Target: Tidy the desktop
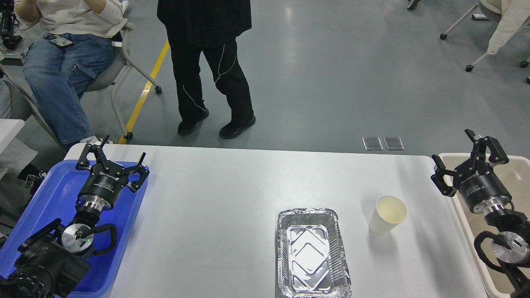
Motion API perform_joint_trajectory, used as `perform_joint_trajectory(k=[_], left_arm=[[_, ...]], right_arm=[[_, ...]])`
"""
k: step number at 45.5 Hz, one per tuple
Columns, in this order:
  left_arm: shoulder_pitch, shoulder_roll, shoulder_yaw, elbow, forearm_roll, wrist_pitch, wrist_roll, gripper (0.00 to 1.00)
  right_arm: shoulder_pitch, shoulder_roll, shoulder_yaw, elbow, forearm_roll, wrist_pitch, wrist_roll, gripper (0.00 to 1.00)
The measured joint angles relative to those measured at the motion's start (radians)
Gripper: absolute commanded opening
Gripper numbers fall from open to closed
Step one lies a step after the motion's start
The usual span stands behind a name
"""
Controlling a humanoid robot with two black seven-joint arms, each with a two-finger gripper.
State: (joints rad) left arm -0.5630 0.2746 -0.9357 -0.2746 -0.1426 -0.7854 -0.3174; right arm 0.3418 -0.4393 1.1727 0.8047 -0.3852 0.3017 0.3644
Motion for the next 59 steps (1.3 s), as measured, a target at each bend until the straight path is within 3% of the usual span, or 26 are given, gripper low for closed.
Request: perform_joint_trajectory(k=[59], left_arm=[[0.000,0.000,0.000,0.000,0.000,0.000,0.000,1.00]], right_arm=[[0.014,0.019,-0.001,0.001,-0.001,-0.028,-0.005,1.00]])
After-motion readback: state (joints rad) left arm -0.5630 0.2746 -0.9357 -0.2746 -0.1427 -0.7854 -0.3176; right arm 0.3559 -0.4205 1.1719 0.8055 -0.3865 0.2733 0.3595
